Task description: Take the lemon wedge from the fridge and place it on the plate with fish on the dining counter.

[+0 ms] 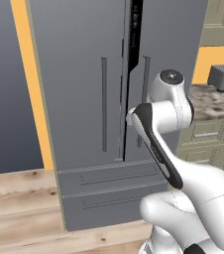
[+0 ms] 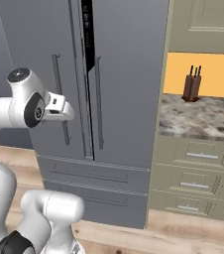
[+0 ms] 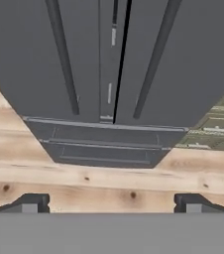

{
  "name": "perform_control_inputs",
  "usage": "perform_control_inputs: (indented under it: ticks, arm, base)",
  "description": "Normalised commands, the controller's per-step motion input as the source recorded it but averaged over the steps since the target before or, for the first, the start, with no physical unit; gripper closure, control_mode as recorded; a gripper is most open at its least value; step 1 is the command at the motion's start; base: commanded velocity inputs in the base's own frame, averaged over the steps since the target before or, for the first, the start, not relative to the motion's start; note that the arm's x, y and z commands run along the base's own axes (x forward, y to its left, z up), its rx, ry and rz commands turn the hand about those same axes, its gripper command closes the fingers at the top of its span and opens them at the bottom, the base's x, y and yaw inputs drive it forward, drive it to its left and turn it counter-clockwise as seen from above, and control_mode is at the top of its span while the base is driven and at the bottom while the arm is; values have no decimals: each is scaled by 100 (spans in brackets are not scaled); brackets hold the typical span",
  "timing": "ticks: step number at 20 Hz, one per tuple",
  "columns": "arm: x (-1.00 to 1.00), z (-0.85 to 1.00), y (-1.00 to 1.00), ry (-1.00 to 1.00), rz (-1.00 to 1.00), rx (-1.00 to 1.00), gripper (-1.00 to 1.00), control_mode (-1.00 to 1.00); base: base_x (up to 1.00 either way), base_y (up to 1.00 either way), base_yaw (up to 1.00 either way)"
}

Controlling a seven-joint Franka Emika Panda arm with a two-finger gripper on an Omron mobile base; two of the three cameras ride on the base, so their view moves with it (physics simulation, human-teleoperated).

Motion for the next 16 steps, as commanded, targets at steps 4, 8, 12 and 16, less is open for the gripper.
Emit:
perform_control_inputs:
  ticks: [4,8,12,16]
  arm:
    - [53,0,-45,-22,0,3,-100,-100]
    - [47,-2,-62,-28,8,4,-100,-100]
    - [85,-8,-18,-8,5,0,-100,-100]
    - [97,-6,-9,0,1,0,-100,-100]
  base:
    - [0,0,0]
    - [0,0,0]
    - [0,0,0]
    - [0,0,0]
